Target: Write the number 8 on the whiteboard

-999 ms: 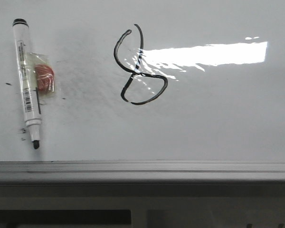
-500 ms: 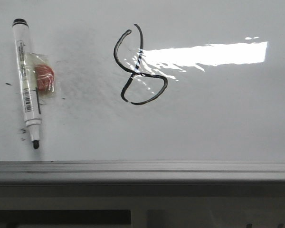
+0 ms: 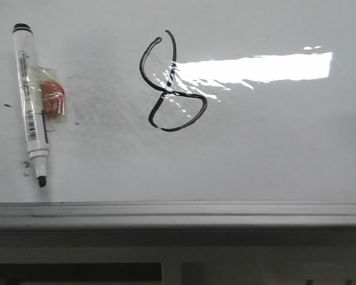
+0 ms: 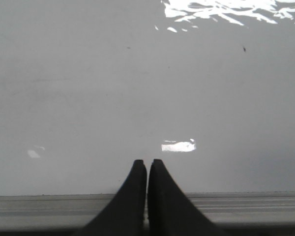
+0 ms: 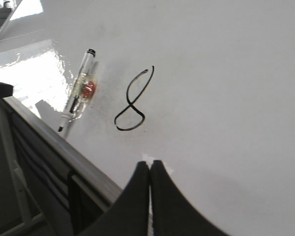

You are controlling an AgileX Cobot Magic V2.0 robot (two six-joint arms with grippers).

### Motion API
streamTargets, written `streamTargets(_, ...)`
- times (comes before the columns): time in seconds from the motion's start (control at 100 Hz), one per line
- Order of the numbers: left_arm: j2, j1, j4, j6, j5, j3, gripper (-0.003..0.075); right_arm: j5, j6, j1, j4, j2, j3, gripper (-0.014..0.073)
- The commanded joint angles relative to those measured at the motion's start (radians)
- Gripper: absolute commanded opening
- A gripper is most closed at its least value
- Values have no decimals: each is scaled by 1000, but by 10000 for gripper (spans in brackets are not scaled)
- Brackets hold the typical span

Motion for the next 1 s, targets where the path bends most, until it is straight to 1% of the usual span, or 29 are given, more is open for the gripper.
streamTargets(0.0, -29, 3, 0, -6, -44, 40, -20, -201, -35, -124, 29, -9, 26, -63)
streamTargets(0.12, -29, 3, 0, -6, -44, 40, -20, -394, -42, -345, 90, -9, 83, -63)
streamTargets(0.18, -29, 3, 0, -6, -44, 40, -20, -465, -100, -445, 154, -9, 103, -63)
streamTargets(0.24, -29, 3, 0, -6, -44, 40, -20, -517, -167, -553, 248, -9, 121, -63)
streamTargets(0.27, -29, 3, 0, -6, -44, 40, -20, -531, -200, -599, 290, -9, 129, -63)
streamTargets(0.32, -29, 3, 0, -6, -44, 40, -20, -543, -216, -672, 341, -9, 144, -63)
streamTargets(0.4, -29, 3, 0, -6, -44, 40, -20, -474, -216, -763, 362, -9, 144, -63)
streamTargets(0.48, -29, 3, 0, -6, -44, 40, -20, -389, -224, -810, 391, -9, 144, -63)
streamTargets(0.57, -29, 3, 0, -6, -44, 40, -20, -279, -353, -838, 504, -9, 144, -63)
streamTargets(0.62, -29, 3, 0, -6, -44, 40, -20, -247, -411, -852, 535, -9, 144, -63)
streamTargets(0.76, -29, 3, 0, -6, -44, 40, -20, -207, -414, -900, 535, -9, 144, -63)
streamTargets(0.83, -29, 3, 0, -6, -44, 40, -20, -154, -414, -925, 535, -14, 144, -63)
streamTargets(0.989, -29, 3, 0, -6, -44, 40, -20, -60, -414, -936, 530, -19, 144, -63)
